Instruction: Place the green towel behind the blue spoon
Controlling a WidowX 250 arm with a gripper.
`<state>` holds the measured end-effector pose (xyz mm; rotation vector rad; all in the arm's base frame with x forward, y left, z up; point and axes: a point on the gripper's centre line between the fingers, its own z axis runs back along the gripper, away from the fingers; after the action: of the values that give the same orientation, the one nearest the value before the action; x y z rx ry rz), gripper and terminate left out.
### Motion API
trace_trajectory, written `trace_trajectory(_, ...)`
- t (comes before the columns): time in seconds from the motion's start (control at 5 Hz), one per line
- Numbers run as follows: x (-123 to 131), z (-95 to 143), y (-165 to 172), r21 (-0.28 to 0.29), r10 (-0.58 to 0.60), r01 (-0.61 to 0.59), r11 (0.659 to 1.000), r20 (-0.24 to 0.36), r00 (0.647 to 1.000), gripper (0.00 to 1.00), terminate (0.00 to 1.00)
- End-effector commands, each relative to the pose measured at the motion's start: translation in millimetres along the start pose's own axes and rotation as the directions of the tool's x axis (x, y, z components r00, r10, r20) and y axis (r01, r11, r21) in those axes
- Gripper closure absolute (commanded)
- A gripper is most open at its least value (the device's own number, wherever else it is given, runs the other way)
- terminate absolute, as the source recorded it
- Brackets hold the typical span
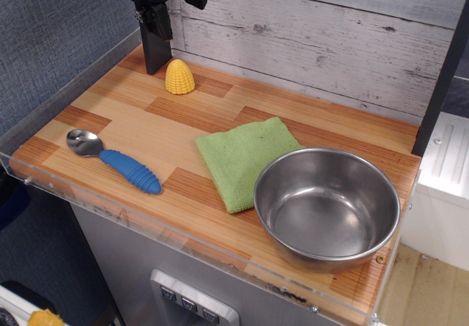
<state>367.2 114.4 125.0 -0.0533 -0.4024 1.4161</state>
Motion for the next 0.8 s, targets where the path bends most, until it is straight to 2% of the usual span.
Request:
trace_trajectory(0.0, 0, 0, 0, 0.000, 0.000, 0.000, 1.000, 0.000, 1.000, 0.00, 0.00)
trace_trajectory(0.4, -29, -2, -5, -0.025, -0.042, 0.042, 0.999, -0.026, 0.999, 0.00, 0.00)
trace_trajectory(0.6, -54, -4, 0, -0.032, -0.061, 0.059, 0.998, -0.062, 0.996, 0.00, 0.00)
